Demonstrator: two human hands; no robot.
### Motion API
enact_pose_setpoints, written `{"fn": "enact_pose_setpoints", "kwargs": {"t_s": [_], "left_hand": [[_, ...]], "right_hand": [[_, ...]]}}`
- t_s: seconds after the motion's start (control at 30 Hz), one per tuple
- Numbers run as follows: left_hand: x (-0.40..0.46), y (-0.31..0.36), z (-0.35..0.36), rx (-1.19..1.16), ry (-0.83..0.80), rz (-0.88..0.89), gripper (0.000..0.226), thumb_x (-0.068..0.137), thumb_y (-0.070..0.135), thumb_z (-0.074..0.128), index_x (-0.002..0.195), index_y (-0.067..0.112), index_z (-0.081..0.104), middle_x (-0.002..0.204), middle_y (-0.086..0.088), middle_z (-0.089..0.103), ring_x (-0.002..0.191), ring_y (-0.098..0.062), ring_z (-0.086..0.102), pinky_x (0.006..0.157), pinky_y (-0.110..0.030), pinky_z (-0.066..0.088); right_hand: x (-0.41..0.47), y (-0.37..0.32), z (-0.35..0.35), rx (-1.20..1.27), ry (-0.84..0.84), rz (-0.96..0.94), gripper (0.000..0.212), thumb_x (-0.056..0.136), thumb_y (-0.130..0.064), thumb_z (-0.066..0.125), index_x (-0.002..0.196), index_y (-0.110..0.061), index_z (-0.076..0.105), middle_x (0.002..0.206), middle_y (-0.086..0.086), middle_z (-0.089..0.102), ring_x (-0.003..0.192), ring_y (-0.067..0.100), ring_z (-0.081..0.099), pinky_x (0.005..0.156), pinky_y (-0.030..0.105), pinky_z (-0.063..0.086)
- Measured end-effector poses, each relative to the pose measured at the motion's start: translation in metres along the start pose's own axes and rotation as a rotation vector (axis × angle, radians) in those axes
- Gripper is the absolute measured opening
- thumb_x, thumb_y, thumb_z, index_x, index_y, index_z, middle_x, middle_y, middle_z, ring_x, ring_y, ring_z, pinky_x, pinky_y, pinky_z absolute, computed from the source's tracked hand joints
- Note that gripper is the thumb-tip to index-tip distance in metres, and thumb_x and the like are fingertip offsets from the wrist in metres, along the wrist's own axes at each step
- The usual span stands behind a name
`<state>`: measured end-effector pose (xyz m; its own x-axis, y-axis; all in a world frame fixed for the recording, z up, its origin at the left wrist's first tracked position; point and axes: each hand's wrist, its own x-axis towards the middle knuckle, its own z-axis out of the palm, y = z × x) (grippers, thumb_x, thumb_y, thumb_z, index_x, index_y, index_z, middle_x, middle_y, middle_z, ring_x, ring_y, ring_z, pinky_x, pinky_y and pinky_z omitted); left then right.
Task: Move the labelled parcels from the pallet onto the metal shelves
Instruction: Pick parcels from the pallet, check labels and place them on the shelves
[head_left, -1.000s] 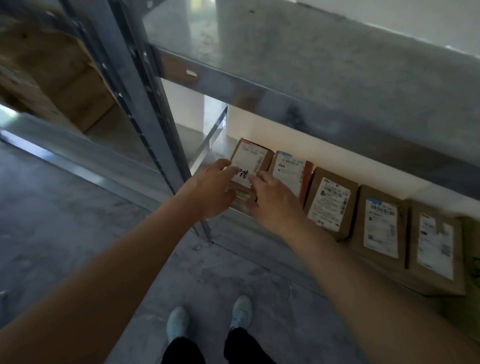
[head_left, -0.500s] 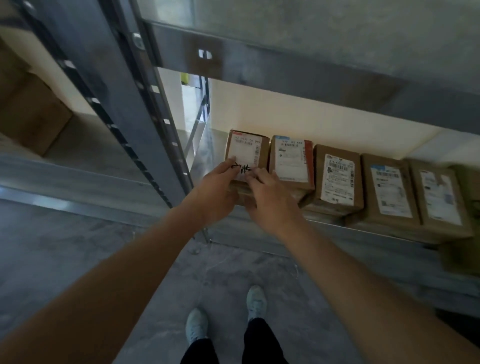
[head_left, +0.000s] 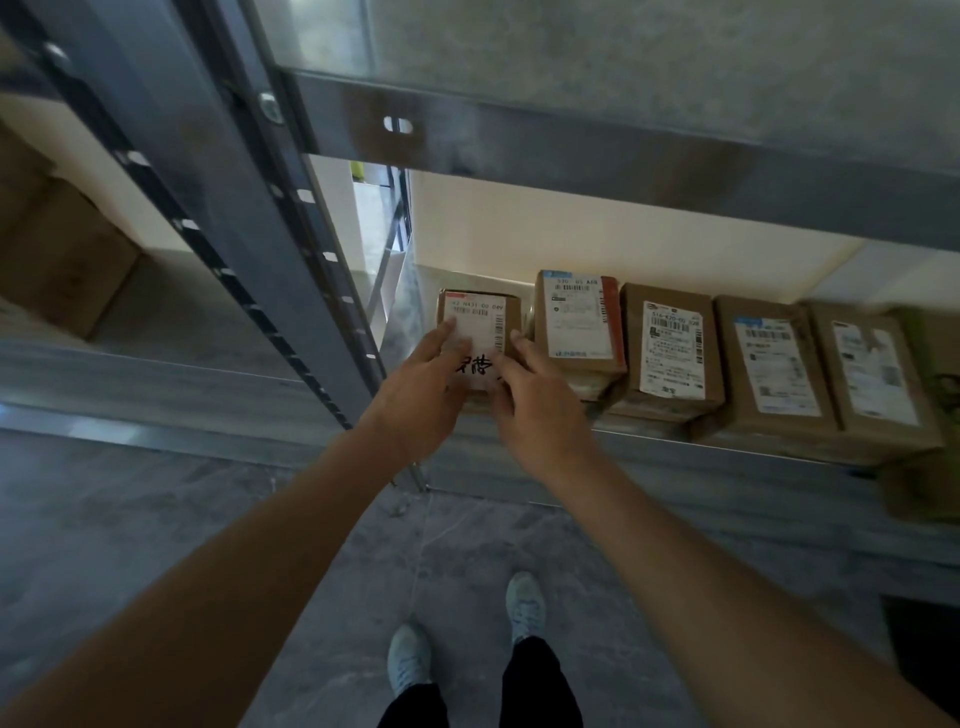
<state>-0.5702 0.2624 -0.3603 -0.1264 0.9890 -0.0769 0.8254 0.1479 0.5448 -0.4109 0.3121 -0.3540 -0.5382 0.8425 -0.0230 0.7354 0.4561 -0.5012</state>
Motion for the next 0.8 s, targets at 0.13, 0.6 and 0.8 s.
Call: {"fn": "enact_pose_setpoints", "kwargs": {"t_s": [0.13, 0.6, 0.8], "left_hand": [[0.007, -0.004, 0.008, -0.052, 0.005, -0.005, 0.057, 0.104, 0.013, 0.053, 0.158, 0.011, 0.033, 0.169, -0.012, 0.017, 0.152, -0.029, 0.028, 0.122, -0.037, 0.029], [-0.002, 0.003, 0.005, -0.172, 0.129, -0.03, 0.054, 0.104, 0.006, 0.052, 0.155, 0.006, 0.036, 0.168, -0.008, 0.022, 0.154, -0.017, 0.021, 0.117, -0.016, 0.02], [-0.012, 0.02, -0.022, -0.118, 0.161, 0.051, 0.054, 0.104, 0.011, 0.055, 0.155, 0.007, 0.038, 0.167, -0.006, 0.025, 0.152, -0.02, 0.029, 0.119, -0.029, 0.03]], "right_hand": [[0.008, -0.008, 0.002, -0.009, -0.002, 0.06, 0.047, 0.105, -0.026, 0.051, 0.151, -0.015, 0.045, 0.165, 0.012, 0.026, 0.145, 0.029, 0.038, 0.112, 0.04, 0.041], [0.011, -0.012, 0.002, 0.139, 0.009, 0.081, 0.054, 0.102, -0.009, 0.056, 0.154, -0.012, 0.04, 0.167, 0.011, 0.021, 0.153, 0.026, 0.021, 0.123, 0.041, 0.028], [-0.003, -0.02, -0.026, 0.136, 0.068, 0.02, 0.05, 0.103, -0.016, 0.056, 0.152, -0.011, 0.043, 0.165, 0.013, 0.025, 0.152, 0.027, 0.024, 0.121, 0.034, 0.025]]}}
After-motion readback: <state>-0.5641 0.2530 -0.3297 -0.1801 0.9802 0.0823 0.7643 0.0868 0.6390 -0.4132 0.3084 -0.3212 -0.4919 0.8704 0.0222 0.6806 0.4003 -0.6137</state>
